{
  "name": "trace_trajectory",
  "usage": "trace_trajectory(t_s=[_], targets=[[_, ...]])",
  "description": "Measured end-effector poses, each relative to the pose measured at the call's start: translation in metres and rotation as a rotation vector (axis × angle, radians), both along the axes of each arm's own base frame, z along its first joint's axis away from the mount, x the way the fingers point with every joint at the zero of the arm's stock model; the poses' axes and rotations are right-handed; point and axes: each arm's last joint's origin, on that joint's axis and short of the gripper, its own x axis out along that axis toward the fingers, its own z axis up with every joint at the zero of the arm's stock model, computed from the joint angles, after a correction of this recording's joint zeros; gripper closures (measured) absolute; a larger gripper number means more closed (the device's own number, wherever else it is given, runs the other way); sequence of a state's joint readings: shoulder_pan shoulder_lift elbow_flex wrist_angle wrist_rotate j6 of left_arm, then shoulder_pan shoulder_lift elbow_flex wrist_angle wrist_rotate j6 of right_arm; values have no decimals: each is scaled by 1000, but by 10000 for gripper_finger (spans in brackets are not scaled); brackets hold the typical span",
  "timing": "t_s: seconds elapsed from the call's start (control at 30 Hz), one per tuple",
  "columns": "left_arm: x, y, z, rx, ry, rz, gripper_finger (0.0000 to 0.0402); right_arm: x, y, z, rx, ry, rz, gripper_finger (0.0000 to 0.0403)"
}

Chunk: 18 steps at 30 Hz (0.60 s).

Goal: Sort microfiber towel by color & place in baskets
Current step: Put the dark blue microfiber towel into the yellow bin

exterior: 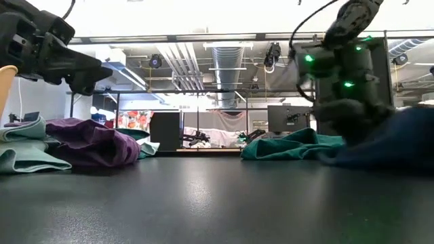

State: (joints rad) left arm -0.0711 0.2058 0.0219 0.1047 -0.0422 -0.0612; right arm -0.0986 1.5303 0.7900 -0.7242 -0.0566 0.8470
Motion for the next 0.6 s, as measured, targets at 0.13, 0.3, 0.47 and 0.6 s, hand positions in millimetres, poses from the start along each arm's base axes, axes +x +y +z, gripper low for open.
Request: trace_trajectory(t_s=[0.13, 0.3, 0.47, 0.6], targets=[[0, 0, 0, -4, 2, 0, 251, 53, -6, -4, -66, -335, 86, 133], [1, 0, 1, -35, -9, 2, 251, 105, -11, 2, -171, -640, 205, 133], [2, 0, 7, -61, -64, 1, 251, 135, -3, 44, -307, -790, 378, 141], [3, -1, 12, -163, -108, -19, 251, 130, 20, 74, -432, -805, 508, 145]])
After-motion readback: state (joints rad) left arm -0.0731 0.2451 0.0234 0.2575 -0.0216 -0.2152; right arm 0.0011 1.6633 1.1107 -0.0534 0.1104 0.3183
